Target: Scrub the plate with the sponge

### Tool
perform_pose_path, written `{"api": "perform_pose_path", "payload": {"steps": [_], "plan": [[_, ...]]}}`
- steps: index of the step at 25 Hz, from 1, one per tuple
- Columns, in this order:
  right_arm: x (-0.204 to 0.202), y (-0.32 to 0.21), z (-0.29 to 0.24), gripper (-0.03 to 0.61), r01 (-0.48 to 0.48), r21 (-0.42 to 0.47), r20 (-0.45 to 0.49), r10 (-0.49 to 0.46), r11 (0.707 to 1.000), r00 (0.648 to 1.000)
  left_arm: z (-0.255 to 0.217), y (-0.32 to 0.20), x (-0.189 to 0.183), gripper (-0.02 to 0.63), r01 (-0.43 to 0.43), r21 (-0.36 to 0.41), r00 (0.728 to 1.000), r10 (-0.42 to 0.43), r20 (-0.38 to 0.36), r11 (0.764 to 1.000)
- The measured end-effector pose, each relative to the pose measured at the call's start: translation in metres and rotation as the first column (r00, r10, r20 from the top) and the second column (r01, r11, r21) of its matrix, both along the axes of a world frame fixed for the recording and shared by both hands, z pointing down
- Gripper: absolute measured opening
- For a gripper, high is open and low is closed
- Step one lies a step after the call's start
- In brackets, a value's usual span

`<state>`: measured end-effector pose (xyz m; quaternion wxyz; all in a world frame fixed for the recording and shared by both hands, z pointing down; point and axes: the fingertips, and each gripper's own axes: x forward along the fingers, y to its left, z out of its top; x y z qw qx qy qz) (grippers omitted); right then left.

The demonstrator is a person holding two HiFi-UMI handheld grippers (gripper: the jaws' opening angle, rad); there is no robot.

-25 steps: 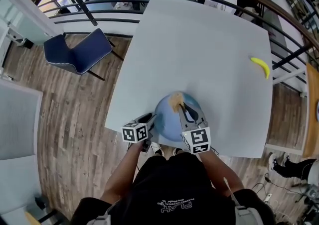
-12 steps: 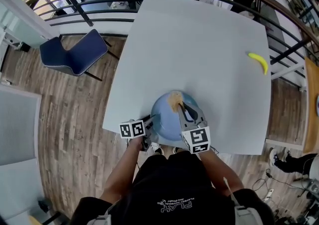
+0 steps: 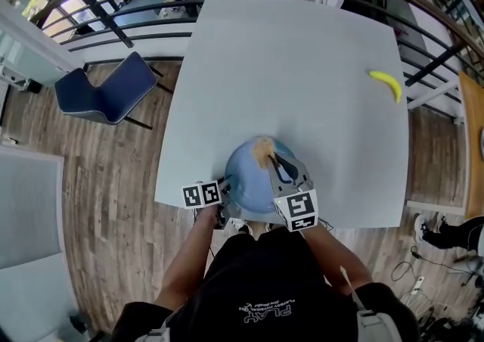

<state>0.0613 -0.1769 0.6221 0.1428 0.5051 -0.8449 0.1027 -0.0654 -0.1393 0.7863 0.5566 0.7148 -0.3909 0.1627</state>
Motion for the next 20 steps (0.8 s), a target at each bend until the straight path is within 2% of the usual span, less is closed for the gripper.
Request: {"api": "perform_pose_path", "payload": {"steps": [2, 9, 15, 20], "plan": [[-0.0003, -0.0003, -0.0007, 0.042, -0.003, -0.001, 0.004, 0.003, 1.000, 1.000, 0.0012, 0.0000, -0.0026, 0.038, 0.006, -0.016, 1.000, -0.006, 0.013, 1.000], [0.0041, 0.0017, 0.0027, 0.043, -0.013, -0.006, -0.002, 0.013, 1.000, 1.000, 0.0029, 0.0011, -0.0023, 0.032, 0.047, -0.037, 0.999, -0.047, 0.003, 0.998], [0.0016, 0.0012, -0.0003, 0.043, -0.013, -0.004, -0.002, 0.013, 1.000, 1.000, 0.0024, 0.0021, -0.0050, 0.031, 0.078, -0.068, 0.996, -0.081, -0.030, 0.995], [0.0053, 0.0024, 0.0010, 0.043, -0.019, -0.001, -0.007, 0.019, 1.000, 1.000, 0.0017, 0.0044, -0.0033, 0.029, 0.097, -0.063, 0.993, -0.101, -0.059, 0.993]]}}
